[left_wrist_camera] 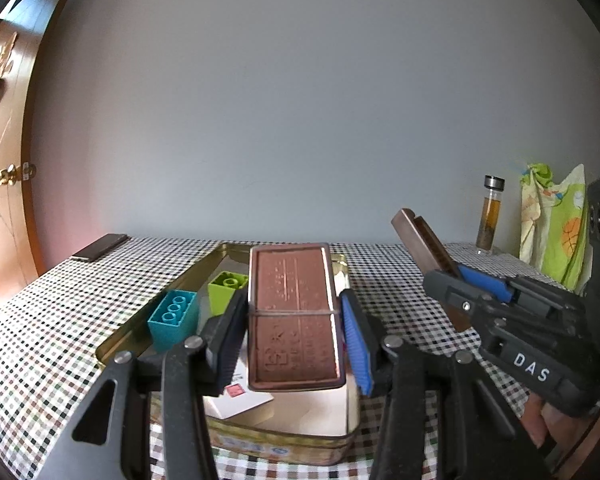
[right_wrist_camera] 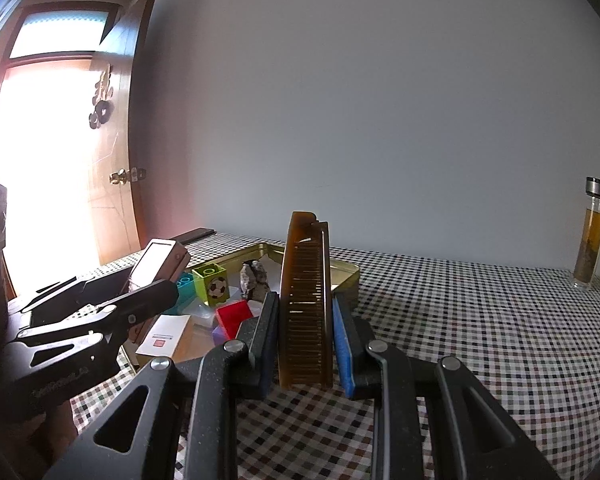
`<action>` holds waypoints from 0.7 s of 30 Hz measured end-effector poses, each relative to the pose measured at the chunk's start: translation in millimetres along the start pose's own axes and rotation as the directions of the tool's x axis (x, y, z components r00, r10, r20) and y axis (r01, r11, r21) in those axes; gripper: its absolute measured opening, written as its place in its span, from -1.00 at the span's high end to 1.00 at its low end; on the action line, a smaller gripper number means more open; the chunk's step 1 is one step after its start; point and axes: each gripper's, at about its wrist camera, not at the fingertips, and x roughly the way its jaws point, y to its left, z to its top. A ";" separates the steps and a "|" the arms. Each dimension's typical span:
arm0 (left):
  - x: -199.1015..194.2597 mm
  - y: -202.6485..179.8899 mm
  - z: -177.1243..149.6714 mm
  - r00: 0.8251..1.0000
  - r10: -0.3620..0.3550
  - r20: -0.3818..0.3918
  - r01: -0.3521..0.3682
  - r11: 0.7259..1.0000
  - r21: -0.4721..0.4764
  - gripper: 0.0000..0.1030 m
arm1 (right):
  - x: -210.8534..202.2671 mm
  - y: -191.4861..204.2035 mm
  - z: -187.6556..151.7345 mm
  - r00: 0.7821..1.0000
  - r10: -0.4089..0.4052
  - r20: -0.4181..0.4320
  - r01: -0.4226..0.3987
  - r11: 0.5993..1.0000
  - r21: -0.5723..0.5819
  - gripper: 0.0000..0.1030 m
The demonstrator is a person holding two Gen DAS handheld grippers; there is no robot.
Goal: Organize rigid objects
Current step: 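Carry the copper box and brown comb over the gold tin with both tools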
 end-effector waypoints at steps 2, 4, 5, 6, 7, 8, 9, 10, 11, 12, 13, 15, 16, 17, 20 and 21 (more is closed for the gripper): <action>0.1 4.9 -0.1 1.000 0.007 -0.003 -0.007 1.000 -0.007 0.11 | 2.7 6.4 1.0 1.000 0.005 -0.001 -0.005 1.000 -0.004 0.46; 0.5 9.0 0.3 1.000 0.015 -0.005 -0.015 1.000 -0.010 0.11 | 4.3 8.7 0.7 1.000 0.010 -0.003 -0.010 1.000 -0.006 0.46; 0.7 11.0 0.4 1.000 0.019 -0.006 -0.019 1.000 -0.011 0.11 | 5.3 10.1 0.6 1.000 0.013 -0.004 -0.013 1.000 -0.007 0.46; 1.1 11.9 0.8 1.000 0.022 -0.007 -0.022 1.000 -0.012 0.11 | 6.1 11.0 0.8 1.000 0.015 -0.006 -0.015 1.000 -0.008 0.46; 1.4 13.2 1.1 1.000 0.024 -0.008 -0.024 1.000 -0.014 0.11 | 7.4 12.3 1.5 1.000 0.018 -0.007 -0.018 1.000 -0.009 0.46; 1.8 14.8 1.3 1.000 0.026 -0.009 -0.026 1.000 -0.016 0.11 | 7.9 13.5 1.7 1.000 0.019 -0.008 -0.019 1.000 -0.010 0.46; 2.1 16.5 1.5 1.000 0.027 -0.009 -0.027 0.999 -0.019 0.11 | 8.3 14.3 1.8 1.000 0.021 -0.009 -0.021 1.000 -0.010 0.46; 2.0 17.1 1.2 1.000 0.029 -0.009 -0.029 0.999 -0.020 0.11 | 8.8 15.5 2.3 1.000 0.022 -0.010 -0.022 1.000 -0.010 0.46; 2.1 18.2 1.5 0.999 0.033 -0.008 -0.033 0.999 -0.021 0.11 | 9.6 16.5 2.6 1.000 0.023 -0.011 -0.024 1.000 -0.010 0.46; 2.1 18.8 1.5 0.999 0.036 -0.006 -0.036 0.999 -0.019 0.11 | 10.3 17.4 3.0 1.000 0.024 -0.012 -0.024 1.000 -0.009 0.46; 2.1 19.3 1.6 0.999 0.039 -0.005 -0.040 0.999 -0.017 0.11 | 10.7 18.2 3.1 1.000 0.024 -0.013 -0.024 1.000 -0.008 0.46; 2.5 20.8 1.8 0.999 0.046 -0.003 -0.046 0.999 -0.015 0.11 | 12.0 20.5 3.6 1.000 0.026 -0.016 -0.026 1.000 -0.008 0.46; 3.3 20.3 2.2 0.999 0.051 -0.002 -0.051 0.999 -0.010 0.11 | 12.9 21.3 3.8 0.999 0.027 -0.018 -0.028 1.000 -0.008 0.46; 3.4 20.4 2.3 0.998 0.061 0.000 -0.061 0.998 -0.005 0.11 | 14.0 21.0 3.9 0.999 0.029 -0.019 -0.029 1.000 -0.008 0.46; 4.4 23.8 1.9 0.998 0.068 -0.001 -0.068 0.998 -0.004 0.11 | 18.1 19.9 3.7 0.999 0.034 -0.023 -0.034 0.999 -0.009 0.46; 5.0 24.9 1.9 0.997 0.071 -0.003 -0.071 0.997 -0.005 0.11 | 19.7 19.6 3.7 0.999 0.036 -0.025 -0.036 0.999 -0.011 0.46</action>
